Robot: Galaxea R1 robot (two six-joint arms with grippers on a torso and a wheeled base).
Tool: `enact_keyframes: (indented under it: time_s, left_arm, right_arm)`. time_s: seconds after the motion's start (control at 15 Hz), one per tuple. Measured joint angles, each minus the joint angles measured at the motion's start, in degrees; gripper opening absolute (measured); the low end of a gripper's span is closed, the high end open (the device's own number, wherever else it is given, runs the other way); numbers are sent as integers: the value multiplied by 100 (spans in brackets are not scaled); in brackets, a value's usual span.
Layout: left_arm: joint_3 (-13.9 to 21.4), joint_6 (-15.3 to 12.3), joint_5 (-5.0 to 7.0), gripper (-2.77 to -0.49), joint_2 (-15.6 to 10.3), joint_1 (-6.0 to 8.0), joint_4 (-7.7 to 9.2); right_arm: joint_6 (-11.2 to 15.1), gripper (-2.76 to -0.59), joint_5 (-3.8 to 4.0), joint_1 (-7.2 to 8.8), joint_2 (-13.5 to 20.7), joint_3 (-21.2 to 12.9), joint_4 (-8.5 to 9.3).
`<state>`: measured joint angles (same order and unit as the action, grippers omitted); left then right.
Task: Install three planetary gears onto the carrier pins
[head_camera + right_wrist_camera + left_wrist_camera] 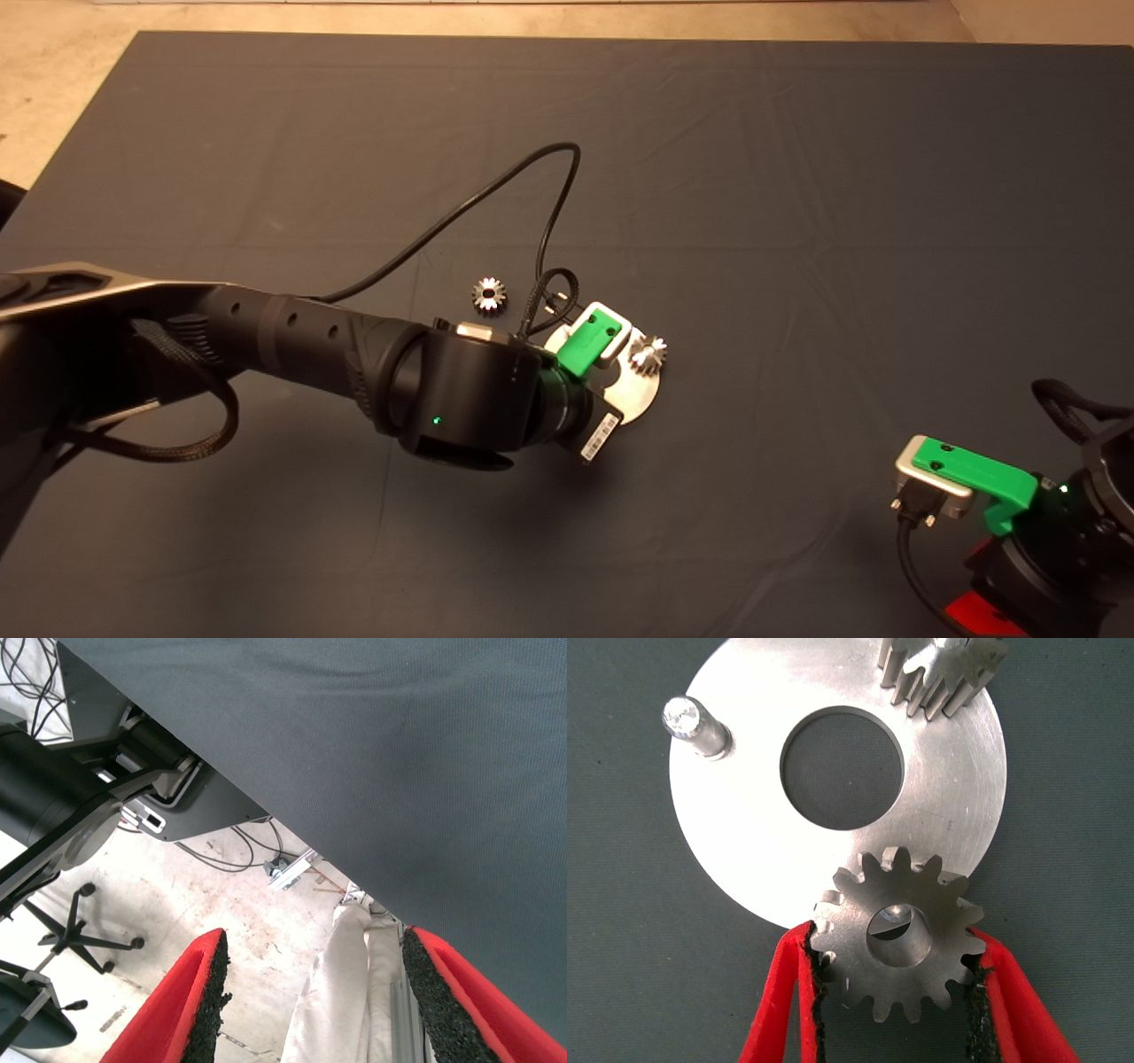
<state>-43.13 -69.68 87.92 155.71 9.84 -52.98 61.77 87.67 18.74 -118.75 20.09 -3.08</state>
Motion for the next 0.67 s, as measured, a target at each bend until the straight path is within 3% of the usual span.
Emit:
enact_keyframes:
  time_s: [0.13,0.67]
  left_arm:
    - [-39,9,0,-256,-2,-74,-40]
    - [-179,126,-2,-257,7,-96,-137]
  right_arm:
    - [2,-191,2,2,4,0,0]
    - [2,-191,6,2,26,0,0]
